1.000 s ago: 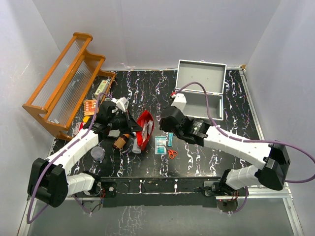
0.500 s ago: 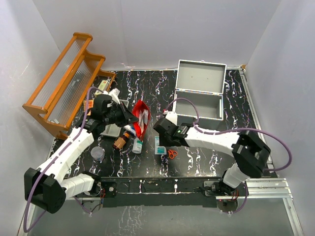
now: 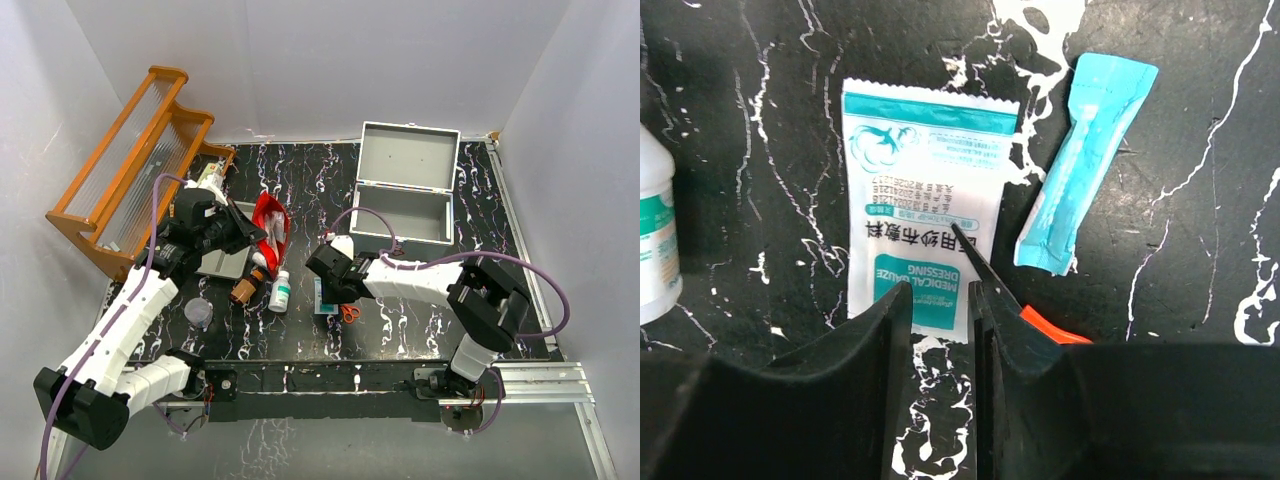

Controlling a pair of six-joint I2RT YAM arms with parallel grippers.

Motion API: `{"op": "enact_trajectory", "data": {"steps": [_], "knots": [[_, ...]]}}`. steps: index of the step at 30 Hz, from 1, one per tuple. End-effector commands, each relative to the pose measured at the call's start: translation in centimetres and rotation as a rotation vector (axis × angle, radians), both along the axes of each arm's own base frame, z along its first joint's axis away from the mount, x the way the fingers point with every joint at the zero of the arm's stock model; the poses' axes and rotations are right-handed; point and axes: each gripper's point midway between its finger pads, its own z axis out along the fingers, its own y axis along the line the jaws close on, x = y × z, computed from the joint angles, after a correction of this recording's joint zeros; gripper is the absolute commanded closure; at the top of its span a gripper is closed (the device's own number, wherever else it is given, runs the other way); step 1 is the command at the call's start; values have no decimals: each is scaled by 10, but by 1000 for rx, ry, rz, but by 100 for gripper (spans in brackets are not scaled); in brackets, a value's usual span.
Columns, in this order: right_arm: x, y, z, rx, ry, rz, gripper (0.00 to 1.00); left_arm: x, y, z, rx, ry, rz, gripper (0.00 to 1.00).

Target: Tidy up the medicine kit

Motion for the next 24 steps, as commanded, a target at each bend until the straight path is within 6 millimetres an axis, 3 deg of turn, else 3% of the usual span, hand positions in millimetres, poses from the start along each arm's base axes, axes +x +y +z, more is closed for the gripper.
{"op": "enact_trajectory", "data": {"steps": [1,6,12,20,24], "knots": [[4,-2,-10,2,-6,-43,74,2,2,11,-13,-25,17,100],[2,-16,-21,-39,12,-72,71,2,0,10,-13,-18,10,100],[10,-31,-12,-119,-22,-119,61,0,0,8,-10,-12,-1,100],[24,-1,26,-80,-90,-29,59,3,18,12,42,-28,91,100],[24,9,29,-116,-101,24,59,1,40,10,96,-15,199,100]]}}
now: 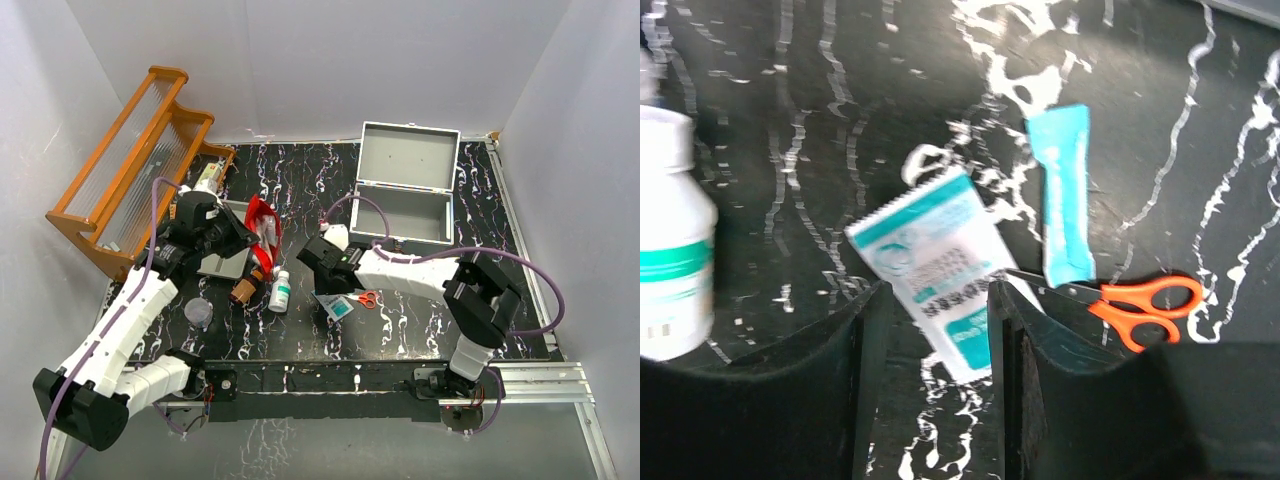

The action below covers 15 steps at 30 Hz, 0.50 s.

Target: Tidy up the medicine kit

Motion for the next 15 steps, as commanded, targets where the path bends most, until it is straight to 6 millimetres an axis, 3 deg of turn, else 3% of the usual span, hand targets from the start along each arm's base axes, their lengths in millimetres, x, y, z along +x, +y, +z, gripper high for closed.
{"op": "enact_trajectory", "data": {"steps": [1,8,15], "knots": [[7,19,16,-29,-57,79,59,0,29,24,49,-58,144,100],[-11,23,-15,-112,11,197,59,-9,56,29,72,-77,279,100],[-17,6,-39,-204,44,206,67,-13,71,33,77,-106,357,100]]}}
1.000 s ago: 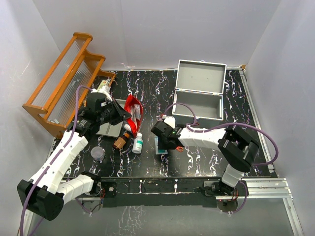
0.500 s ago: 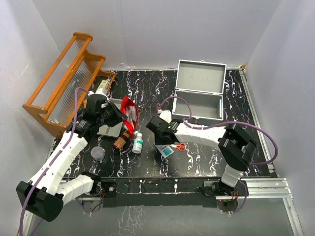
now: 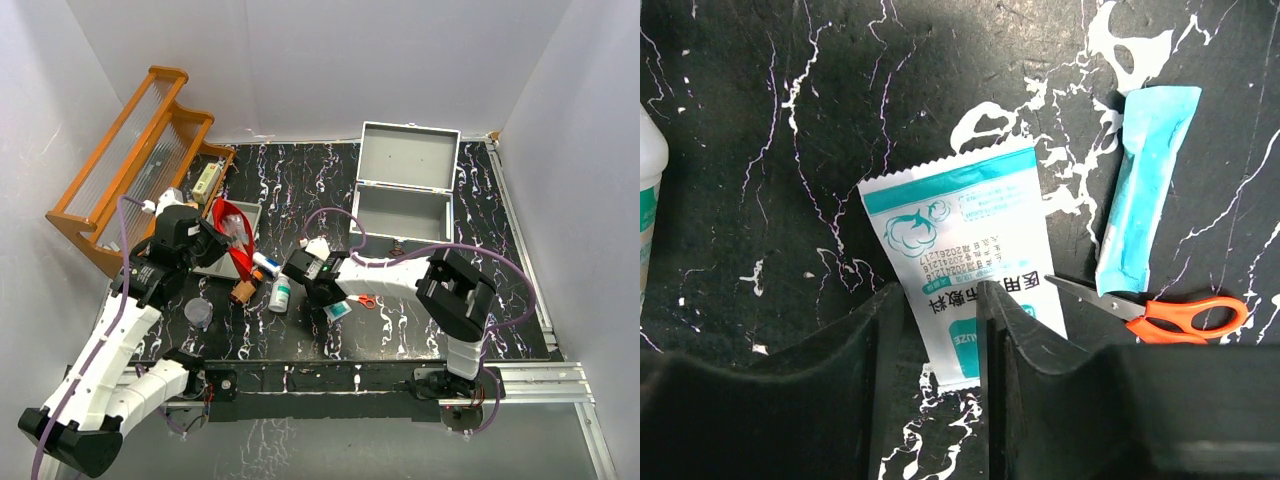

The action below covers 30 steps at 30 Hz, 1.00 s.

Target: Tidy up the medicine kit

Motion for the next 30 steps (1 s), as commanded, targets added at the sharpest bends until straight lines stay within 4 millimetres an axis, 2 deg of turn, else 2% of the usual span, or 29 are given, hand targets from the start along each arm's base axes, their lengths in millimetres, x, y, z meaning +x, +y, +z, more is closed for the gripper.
{"op": "enact_trajectory", "data": {"steps": [1,4,7,10,13,18,23,30], "knots": [[-1,-17,-18,-99,5,10,70,2,14,20,-3,-64,79,100],[-1,-25,-28,-147,8,-2,79,2,13,21,-5,-68,73,100],[-2,-24,-30,-138,11,-13,92,3,7,21,-14,-75,42,100],[0,-15,-22,-82,-3,-22,100,5,1,20,-22,-81,4,100],[6,-6,-5,-12,-42,-47,100,8,-7,19,-36,-87,-34,100],[21,-1,44,129,-164,-130,100,14,-36,27,-107,-133,-167,100],[29,-13,97,288,-296,-248,100,16,-81,38,-241,-180,-382,100],[27,-32,162,511,-421,-329,100,19,-131,22,-464,-112,-568,100]]}}
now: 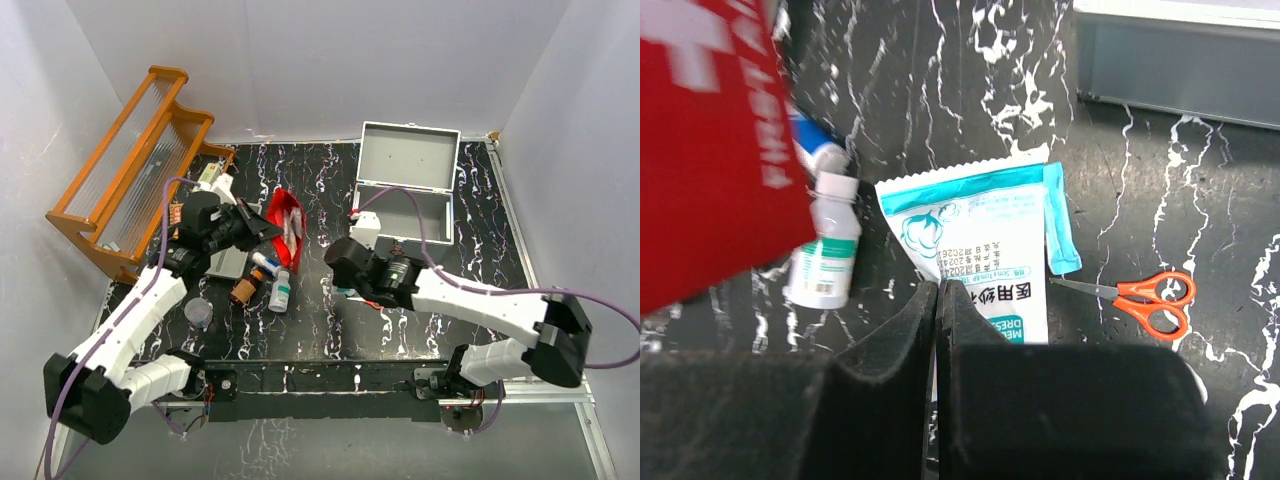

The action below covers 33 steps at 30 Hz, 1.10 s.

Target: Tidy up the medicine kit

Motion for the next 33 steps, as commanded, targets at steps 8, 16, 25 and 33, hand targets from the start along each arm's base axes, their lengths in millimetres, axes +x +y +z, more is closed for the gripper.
{"op": "enact_trajectory", "data": {"steps": [8,16,25,33], "knots": [[-2,-17,86,299,-172,-51,100,-3,-57,-35,-275,105,-242,100],[-8,2,101,400,-176,26,100,-22,-57,-93,-203,212,-284,100],[-3,39,105,593,-148,27,100,-36,-44,-118,-101,232,-294,100],[15,68,93,642,-156,14,100,-42,-31,-132,6,271,-280,100]]}}
